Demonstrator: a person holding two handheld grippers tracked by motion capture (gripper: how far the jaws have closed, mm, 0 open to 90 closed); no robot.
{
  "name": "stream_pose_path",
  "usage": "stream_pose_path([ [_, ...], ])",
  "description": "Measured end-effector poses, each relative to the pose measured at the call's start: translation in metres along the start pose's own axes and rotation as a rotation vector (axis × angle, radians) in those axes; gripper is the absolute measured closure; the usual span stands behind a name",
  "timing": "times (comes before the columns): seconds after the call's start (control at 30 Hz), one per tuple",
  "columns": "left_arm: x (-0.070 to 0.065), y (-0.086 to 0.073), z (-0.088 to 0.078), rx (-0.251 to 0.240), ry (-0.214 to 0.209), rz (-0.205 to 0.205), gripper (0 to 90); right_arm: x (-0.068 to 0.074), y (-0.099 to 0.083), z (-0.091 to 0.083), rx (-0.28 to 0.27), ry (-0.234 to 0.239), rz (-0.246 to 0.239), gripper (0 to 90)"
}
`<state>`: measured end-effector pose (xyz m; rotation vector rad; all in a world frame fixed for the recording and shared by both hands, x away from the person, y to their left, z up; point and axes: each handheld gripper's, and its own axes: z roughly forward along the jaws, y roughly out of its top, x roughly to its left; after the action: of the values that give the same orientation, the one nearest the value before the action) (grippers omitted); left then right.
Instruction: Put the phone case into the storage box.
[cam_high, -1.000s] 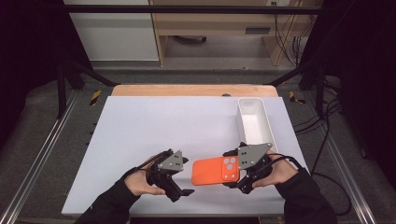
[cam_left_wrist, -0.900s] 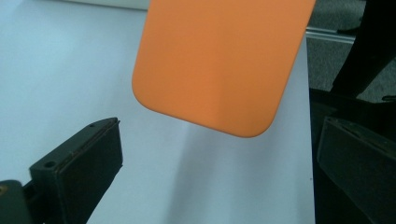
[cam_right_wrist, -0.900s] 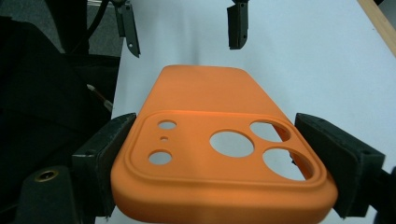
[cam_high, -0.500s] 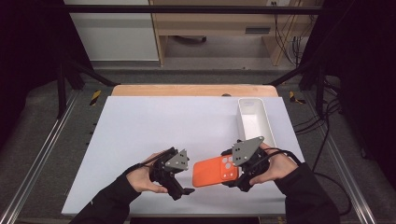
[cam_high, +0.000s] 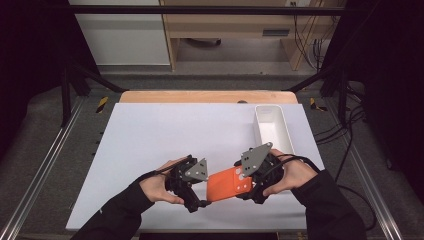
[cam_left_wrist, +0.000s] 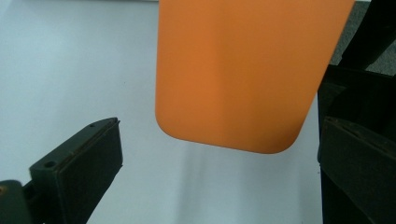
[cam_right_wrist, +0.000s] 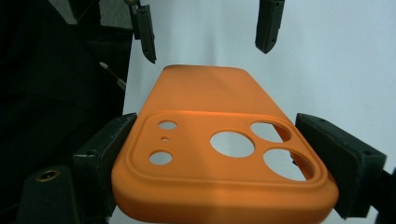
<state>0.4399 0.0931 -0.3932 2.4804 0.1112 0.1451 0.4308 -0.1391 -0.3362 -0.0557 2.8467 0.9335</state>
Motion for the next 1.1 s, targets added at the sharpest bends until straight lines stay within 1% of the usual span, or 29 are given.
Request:
stream_pose_path([
  [0.2, 0.000, 0.003, 0.003, 0.045, -0.005, 0.013, 0.0, 0.000, 0.005, 0.002, 0.047, 0.018, -0.004, 16.2],
  [0.27, 0.000, 0.005, 0.005, 0.056, -0.003, 0.021, 0.0, 0.000, 0.007, 0.003, 0.053, 0.022, -0.007, 16.3],
  [0.3, 0.000, 0.006, 0.005, 0.070, -0.007, 0.028, 0.0, -0.001, 0.007, 0.005, 0.054, 0.025, -0.008, 16.3],
  [0.37, 0.000, 0.008, 0.007, 0.079, -0.005, 0.038, 0.0, -0.001, 0.009, 0.006, 0.070, 0.029, -0.010, 16.3],
  [0.5, -0.001, 0.011, 0.010, 0.094, -0.009, 0.041, 0.0, -0.001, 0.013, 0.009, 0.083, 0.036, -0.013, 16.3],
  [0.57, -0.001, 0.013, 0.012, 0.111, -0.009, 0.046, 0.0, -0.001, 0.014, 0.010, 0.092, 0.036, -0.014, 16.3],
  [0.67, -0.002, 0.015, 0.015, 0.139, -0.009, 0.071, 0.0, -0.002, 0.015, 0.011, 0.093, 0.036, -0.013, 16.2],
  [0.73, -0.003, 0.016, 0.018, 0.143, -0.005, 0.050, 0.0, -0.002, 0.016, 0.012, 0.100, 0.034, -0.014, 16.2],
  [0.8, -0.003, 0.018, 0.021, 0.147, -0.002, 0.047, 0.1, -0.002, 0.017, 0.013, 0.106, 0.033, -0.009, 16.3],
  [0.87, -0.003, 0.019, 0.022, 0.153, -0.001, 0.045, 0.1, -0.002, 0.017, 0.014, 0.108, 0.036, -0.007, 16.2],
  [1.0, -0.004, 0.022, 0.026, 0.160, -0.016, 0.052, 0.1, -0.003, 0.018, 0.016, 0.118, 0.031, -0.011, 16.2],
  [1.1, -0.004, 0.023, 0.028, 0.164, -0.020, 0.058, 0.1, -0.004, 0.018, 0.017, 0.120, 0.033, -0.008, 16.2],
])
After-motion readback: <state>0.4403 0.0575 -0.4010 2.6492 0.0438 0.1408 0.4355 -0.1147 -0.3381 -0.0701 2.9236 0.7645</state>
